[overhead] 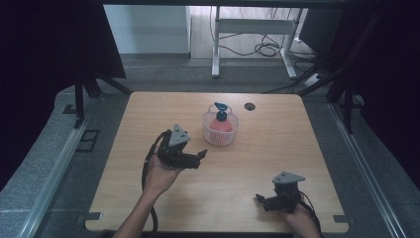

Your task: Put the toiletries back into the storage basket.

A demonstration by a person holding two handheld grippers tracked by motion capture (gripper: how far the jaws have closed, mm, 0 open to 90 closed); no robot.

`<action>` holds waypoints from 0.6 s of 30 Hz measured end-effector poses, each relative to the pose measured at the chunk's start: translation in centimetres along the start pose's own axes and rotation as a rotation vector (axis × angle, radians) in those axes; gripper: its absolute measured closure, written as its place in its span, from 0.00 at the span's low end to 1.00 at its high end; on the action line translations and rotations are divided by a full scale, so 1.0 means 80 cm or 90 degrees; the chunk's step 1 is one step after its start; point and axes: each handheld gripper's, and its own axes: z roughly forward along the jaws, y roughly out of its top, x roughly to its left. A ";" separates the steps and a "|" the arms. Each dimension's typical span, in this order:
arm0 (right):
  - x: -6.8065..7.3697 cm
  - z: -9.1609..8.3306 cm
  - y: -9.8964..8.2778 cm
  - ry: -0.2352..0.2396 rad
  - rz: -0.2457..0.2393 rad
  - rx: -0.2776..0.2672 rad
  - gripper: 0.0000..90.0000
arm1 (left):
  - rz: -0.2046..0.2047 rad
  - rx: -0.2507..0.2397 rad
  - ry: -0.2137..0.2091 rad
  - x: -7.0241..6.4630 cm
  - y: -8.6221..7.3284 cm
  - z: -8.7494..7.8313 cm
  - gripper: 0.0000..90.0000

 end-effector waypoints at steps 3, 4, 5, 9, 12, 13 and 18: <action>0.000 0.000 0.000 -0.001 0.000 0.001 0.00 | -0.003 -0.002 -0.001 0.001 -0.005 -0.004 0.12; 0.000 0.000 0.000 -0.001 0.000 0.001 0.00 | -0.004 -0.001 -0.002 0.001 -0.007 -0.005 0.12; 0.000 0.000 0.000 -0.001 0.000 0.001 0.00 | -0.005 -0.003 -0.001 0.001 -0.008 -0.007 0.12; 0.000 0.000 0.000 -0.001 0.000 0.001 0.00 | -0.008 -0.003 0.000 0.001 -0.015 -0.012 0.12; 0.000 0.000 0.000 -0.001 0.000 0.001 0.00 | -0.011 -0.003 -0.001 0.002 -0.020 -0.015 0.12; 0.000 0.000 0.000 -0.001 0.000 0.001 0.00 | -0.010 -0.003 0.000 0.002 -0.022 -0.016 0.12; 0.000 0.000 0.000 -0.001 0.001 0.000 0.00 | -0.012 -0.002 0.000 0.003 -0.031 -0.023 0.12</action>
